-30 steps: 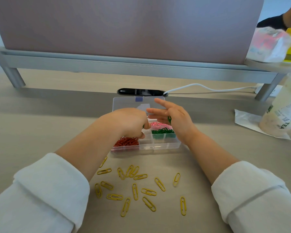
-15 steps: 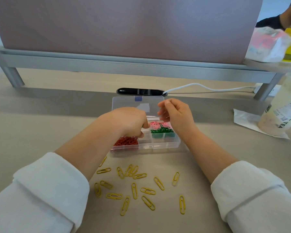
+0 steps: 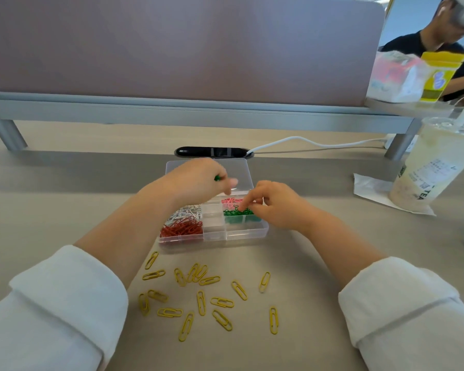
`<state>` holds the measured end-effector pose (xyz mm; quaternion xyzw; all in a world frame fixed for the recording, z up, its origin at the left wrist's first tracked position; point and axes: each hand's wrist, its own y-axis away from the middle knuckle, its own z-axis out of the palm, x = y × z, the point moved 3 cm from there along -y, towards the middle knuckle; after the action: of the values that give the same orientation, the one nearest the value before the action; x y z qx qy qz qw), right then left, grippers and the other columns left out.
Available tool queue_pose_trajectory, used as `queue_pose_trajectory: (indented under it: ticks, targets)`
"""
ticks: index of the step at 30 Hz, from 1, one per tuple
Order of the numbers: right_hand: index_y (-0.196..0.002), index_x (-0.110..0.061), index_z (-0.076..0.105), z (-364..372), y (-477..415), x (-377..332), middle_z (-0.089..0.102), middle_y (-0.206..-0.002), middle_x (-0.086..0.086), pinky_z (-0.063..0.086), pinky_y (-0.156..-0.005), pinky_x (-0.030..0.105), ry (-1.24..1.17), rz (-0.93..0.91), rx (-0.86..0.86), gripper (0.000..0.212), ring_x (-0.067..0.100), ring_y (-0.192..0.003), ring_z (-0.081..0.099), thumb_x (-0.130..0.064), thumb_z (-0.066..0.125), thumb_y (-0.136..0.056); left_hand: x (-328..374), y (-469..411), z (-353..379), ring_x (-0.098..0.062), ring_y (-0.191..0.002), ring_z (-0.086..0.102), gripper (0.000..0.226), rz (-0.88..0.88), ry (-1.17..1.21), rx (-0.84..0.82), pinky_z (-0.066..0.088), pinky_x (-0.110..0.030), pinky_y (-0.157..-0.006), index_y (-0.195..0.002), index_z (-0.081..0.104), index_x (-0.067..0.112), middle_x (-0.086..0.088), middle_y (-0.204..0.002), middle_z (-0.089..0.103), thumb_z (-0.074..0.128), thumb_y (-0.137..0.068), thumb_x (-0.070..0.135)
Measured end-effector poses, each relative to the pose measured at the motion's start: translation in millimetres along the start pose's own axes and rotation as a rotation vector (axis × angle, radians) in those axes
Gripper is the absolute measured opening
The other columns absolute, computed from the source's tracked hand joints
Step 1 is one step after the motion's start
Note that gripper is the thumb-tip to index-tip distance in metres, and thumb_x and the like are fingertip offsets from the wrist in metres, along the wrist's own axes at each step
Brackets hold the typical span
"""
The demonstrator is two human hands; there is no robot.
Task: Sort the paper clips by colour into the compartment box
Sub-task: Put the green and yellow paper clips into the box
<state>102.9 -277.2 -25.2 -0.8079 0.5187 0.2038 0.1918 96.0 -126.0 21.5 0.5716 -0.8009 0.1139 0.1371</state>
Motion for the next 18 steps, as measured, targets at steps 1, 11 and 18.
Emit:
queue_pose_trajectory:
  ticks: [1, 11, 18]
  targets:
    - [-0.095, -0.023, 0.072, 0, 0, 0, 0.044, -0.074, -0.014, 0.032, -0.063, 0.018, 0.01, -0.004, 0.004, 0.027, 0.0, -0.063, 0.042, -0.011, 0.049, -0.089, 3, -1, 1, -0.01, -0.059, 0.047, 0.04, -0.018, 0.144, 0.069, 0.037, -0.024, -0.058, -0.077, 0.063, 0.015, 0.006, -0.062, 0.052, 0.041, -0.094, 0.044]
    - [-0.086, -0.021, 0.054, 1, 3, 18, 0.05, -0.073, -0.012, 0.035, -0.058, 0.017, -0.15, 0.042, 0.149, 0.011, 0.002, -0.057, 0.041, -0.011, 0.056, -0.083, 24, -22, 35, -0.008, -0.036, 0.019, 0.051, -0.207, 1.323, 0.169, 0.015, -0.02, -0.038, -0.053, 0.03, 0.018, 0.005, -0.047, 0.028, 0.03, -0.099, 0.039]
    - [-0.103, -0.02, 0.059, 5, 4, 24, 0.046, -0.074, -0.009, 0.038, -0.061, 0.017, -0.147, 0.038, -0.023, 0.036, 0.002, -0.061, 0.043, -0.029, 0.076, -0.073, 23, -22, 51, -0.01, -0.043, 0.027, 0.053, -0.116, 1.113, 0.251, 0.026, -0.019, -0.043, -0.051, 0.03, 0.016, 0.004, -0.047, 0.03, 0.031, -0.098, 0.042]
